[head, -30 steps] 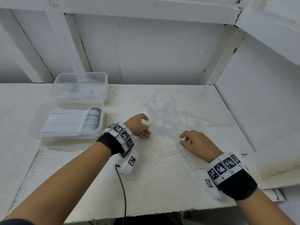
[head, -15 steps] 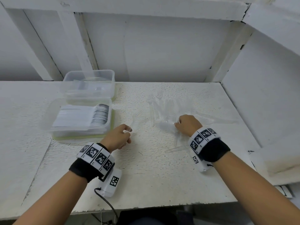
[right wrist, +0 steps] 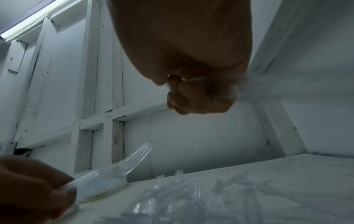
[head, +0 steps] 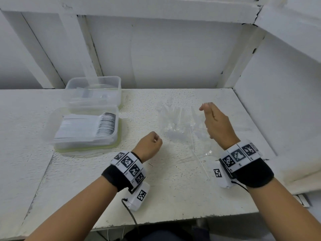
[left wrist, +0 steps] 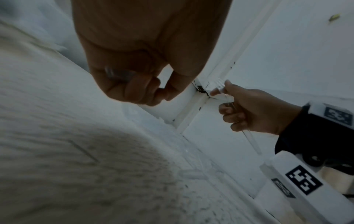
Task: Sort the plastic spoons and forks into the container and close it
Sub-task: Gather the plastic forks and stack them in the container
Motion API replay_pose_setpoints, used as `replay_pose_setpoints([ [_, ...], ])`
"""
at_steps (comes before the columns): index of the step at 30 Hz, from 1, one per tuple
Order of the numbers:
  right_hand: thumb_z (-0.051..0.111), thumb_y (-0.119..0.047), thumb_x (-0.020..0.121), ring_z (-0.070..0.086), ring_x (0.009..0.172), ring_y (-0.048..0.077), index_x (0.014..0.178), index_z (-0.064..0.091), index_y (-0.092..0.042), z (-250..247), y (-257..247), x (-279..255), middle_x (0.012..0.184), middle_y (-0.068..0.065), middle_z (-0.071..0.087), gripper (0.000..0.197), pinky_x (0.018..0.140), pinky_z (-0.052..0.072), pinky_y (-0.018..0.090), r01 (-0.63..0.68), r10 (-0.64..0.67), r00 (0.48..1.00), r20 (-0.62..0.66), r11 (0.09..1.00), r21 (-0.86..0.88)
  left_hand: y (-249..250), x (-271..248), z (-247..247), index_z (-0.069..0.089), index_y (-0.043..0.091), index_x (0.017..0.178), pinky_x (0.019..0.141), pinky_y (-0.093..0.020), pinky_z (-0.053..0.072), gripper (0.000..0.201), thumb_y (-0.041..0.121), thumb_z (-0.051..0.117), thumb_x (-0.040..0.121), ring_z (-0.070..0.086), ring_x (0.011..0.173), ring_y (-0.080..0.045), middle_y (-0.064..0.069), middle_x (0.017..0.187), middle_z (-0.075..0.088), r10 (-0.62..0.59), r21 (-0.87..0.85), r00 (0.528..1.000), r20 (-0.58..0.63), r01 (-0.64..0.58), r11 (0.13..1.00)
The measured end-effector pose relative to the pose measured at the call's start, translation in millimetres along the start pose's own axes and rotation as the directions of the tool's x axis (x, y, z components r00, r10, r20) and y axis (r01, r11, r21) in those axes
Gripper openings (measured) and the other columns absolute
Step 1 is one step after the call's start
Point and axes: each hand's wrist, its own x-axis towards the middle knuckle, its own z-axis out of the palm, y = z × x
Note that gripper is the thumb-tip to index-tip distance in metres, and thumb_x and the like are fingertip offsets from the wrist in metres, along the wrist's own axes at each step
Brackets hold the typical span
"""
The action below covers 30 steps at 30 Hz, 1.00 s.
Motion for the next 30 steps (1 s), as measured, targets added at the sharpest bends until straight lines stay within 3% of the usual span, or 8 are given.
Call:
replay_pose_setpoints([
  [3, 0.035, -0.040, 0.098, 0.049, 0.065, 0.015, 0.104, 0.050, -0.017, -7, 17, -7, 0.068, -0.004, 0.047, 0.028, 0.064, 0.037, 0.028, -0.090, 0.098, 0.994, 0.042, 0.983, -0.157, 15, 10, 18, 0.056, 0.012, 0.102, 0.071, -0.023, 0.037, 0.024, 0.032, 0.046, 0.095, 0.052, 0.089, -0.016, 0.003, 0.091, 0.050, 0.043, 0.136, 0.999, -0.001, -0.042, 0.990],
  [6, 0.040, -0.022, 0.098, 0.052, 0.083, 0.019, 0.104, 0.058, -0.004, -7, 38, -15, 0.086, 0.002, 0.055, 0.026, 0.066, 0.033, 0.023, -0.198, 0.208, 0.978, 0.026, 0.957, -0.212, 29, 25, 31, 0.037, 0.017, 0.061, 0.050, -0.023, 0.029, 0.039, 0.036, 0.048, 0.093, 0.041, 0.057, -0.013, 0.005, 0.061, 0.037, 0.001, 0.162, 1.000, 0.000, -0.001, 0.987],
  [8, 0.039, -0.017, 0.098, 0.052, 0.081, 0.015, 0.097, 0.061, -0.009, -5, 48, -23, 0.084, -0.002, 0.055, 0.023, 0.056, 0.031, 0.011, -0.202, 0.220, 0.974, 0.049, 0.949, -0.241, 37, 34, 37, 0.027, 0.016, 0.055, 0.047, -0.024, 0.023, 0.051, 0.042, 0.051, 0.091, 0.029, 0.047, -0.012, 0.003, 0.053, 0.029, -0.039, 0.166, 0.999, 0.008, 0.037, 0.985],
  [11, 0.040, -0.018, 0.097, 0.047, 0.069, 0.002, 0.089, 0.057, -0.015, -2, 55, -32, 0.075, -0.008, 0.051, 0.019, 0.051, 0.031, 0.007, -0.223, 0.254, 0.962, 0.102, 0.944, -0.244, 42, 42, 44, 0.029, 0.014, 0.055, 0.046, -0.024, 0.024, 0.054, 0.048, 0.054, 0.088, 0.032, 0.047, -0.012, 0.001, 0.054, 0.033, -0.085, 0.204, 0.996, 0.035, 0.076, 0.976],
  [15, 0.042, -0.018, 0.097, 0.049, 0.073, 0.012, 0.092, 0.061, -0.008, 2, 58, -40, 0.076, -0.003, 0.055, 0.023, 0.056, 0.030, 0.009, -0.222, 0.257, 0.958, 0.130, 0.946, -0.235, 39, 45, 46, 0.031, 0.014, 0.055, 0.046, -0.023, 0.026, 0.049, 0.039, 0.054, 0.090, 0.034, 0.048, -0.012, 0.000, 0.054, 0.034, -0.082, 0.213, 0.995, 0.057, 0.068, 0.975],
  [21, 0.043, -0.019, 0.096, 0.045, 0.065, 0.003, 0.092, 0.063, -0.008, 2, 52, -39, 0.068, -0.007, 0.051, 0.023, 0.057, 0.032, 0.013, -0.215, 0.247, 0.959, 0.138, 0.953, -0.212, 26, 32, 26, 0.033, 0.013, 0.061, 0.045, -0.020, 0.024, 0.032, 0.017, 0.050, 0.088, 0.031, 0.046, -0.014, -0.002, 0.058, 0.034, -0.068, -0.013, 0.998, 0.020, 0.068, 0.998],
  [26, 0.046, -0.022, 0.095, 0.039, 0.058, 0.007, 0.059, 0.038, -0.016, 13, 45, -32, 0.060, -0.004, 0.042, 0.037, 0.055, 0.030, 0.018, -0.139, 0.198, 0.963, 0.185, 0.947, -0.290, 7, 13, 1, 0.044, 0.014, 0.073, 0.050, -0.022, 0.029, 0.019, 0.024, 0.045, 0.090, 0.039, 0.055, -0.012, 0.003, 0.064, 0.045, -0.013, -0.020, 0.991, -0.130, 0.011, 1.000],
  [30, 0.055, -0.036, 0.091, 0.036, 0.052, 0.009, 0.056, 0.030, -0.015, 27, 38, -30, 0.054, -0.002, 0.037, 0.048, 0.049, 0.027, 0.022, -0.136, 0.259, 0.925, 0.277, 0.908, -0.397, -2, 1, -21, 0.042, 0.015, 0.068, 0.058, -0.027, 0.032, 0.023, 0.023, 0.046, 0.090, 0.041, 0.060, -0.014, 0.004, 0.064, 0.044, 0.080, 0.016, 0.942, -0.327, -0.079, 0.997],
])
